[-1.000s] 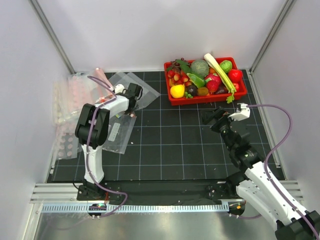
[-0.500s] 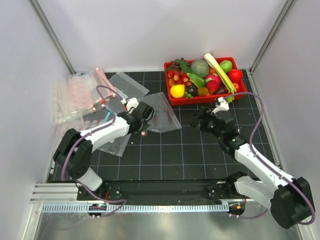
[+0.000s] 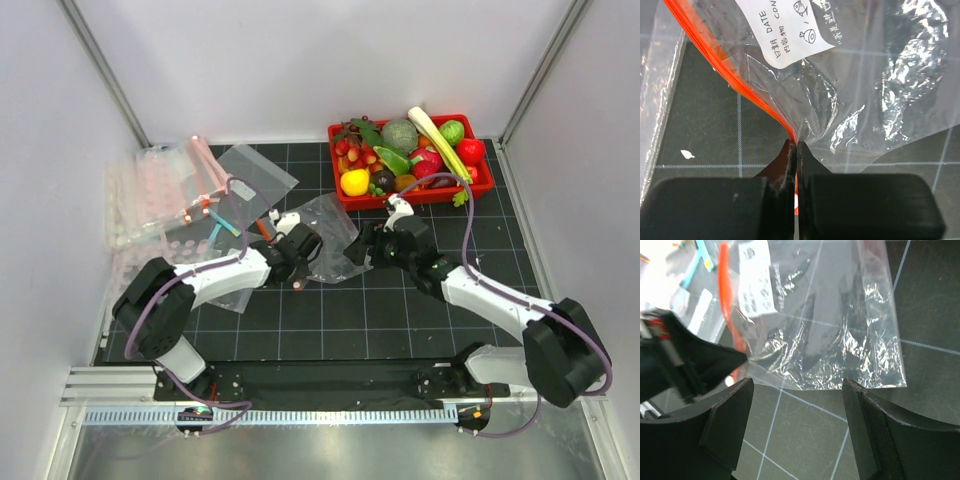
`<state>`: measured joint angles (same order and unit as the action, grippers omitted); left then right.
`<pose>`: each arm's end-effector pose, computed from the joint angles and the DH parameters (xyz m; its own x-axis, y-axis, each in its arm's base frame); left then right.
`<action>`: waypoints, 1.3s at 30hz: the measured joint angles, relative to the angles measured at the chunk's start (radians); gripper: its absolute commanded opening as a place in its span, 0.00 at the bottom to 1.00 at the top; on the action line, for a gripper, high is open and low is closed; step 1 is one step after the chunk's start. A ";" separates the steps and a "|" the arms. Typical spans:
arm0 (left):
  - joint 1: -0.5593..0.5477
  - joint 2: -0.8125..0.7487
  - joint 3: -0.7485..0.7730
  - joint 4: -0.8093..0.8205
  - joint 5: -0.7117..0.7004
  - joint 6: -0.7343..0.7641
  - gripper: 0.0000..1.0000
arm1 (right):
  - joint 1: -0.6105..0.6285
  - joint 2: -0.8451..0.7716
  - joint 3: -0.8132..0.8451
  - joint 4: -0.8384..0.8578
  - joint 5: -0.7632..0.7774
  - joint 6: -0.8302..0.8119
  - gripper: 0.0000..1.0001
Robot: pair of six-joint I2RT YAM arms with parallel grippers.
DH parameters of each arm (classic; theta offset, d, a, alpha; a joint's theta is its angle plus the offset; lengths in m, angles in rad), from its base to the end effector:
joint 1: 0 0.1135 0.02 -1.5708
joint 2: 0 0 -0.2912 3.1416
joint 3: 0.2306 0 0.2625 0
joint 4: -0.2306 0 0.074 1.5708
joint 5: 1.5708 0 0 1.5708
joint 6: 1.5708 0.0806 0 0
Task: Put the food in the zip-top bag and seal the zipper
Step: Pick up the zipper food storage bag at the center of the board.
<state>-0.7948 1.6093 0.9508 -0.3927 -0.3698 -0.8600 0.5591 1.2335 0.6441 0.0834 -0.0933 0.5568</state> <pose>0.2618 -0.2252 0.1661 -0.8057 -0.1878 -0.5617 -0.1086 0.9792 -0.1716 0.2540 0.1678 0.2214 -0.6644 0.2050 -0.7187 -0.2898 0.8157 0.5006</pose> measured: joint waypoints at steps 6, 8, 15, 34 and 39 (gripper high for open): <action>-0.008 -0.085 -0.017 0.029 0.003 0.056 0.00 | 0.008 0.084 0.009 0.015 -0.002 -0.003 0.76; -0.010 -0.118 -0.026 0.045 0.006 0.066 0.00 | 0.009 0.111 0.009 0.037 -0.011 -0.001 0.75; -0.010 -0.139 -0.034 0.070 0.013 0.089 0.00 | 0.019 0.249 0.009 0.200 -0.146 0.029 0.74; -0.010 -0.253 -0.034 0.020 0.003 0.137 0.00 | 0.230 0.182 -0.075 0.446 -0.109 -0.250 0.70; -0.010 -0.255 -0.034 0.008 0.016 0.141 0.00 | 0.311 0.178 -0.092 0.491 -0.063 -0.371 0.72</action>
<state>-0.8051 1.3540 0.9173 -0.3851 -0.3538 -0.7189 0.8703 1.4117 0.5526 0.5739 -0.1562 0.1856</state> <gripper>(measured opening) 0.012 0.711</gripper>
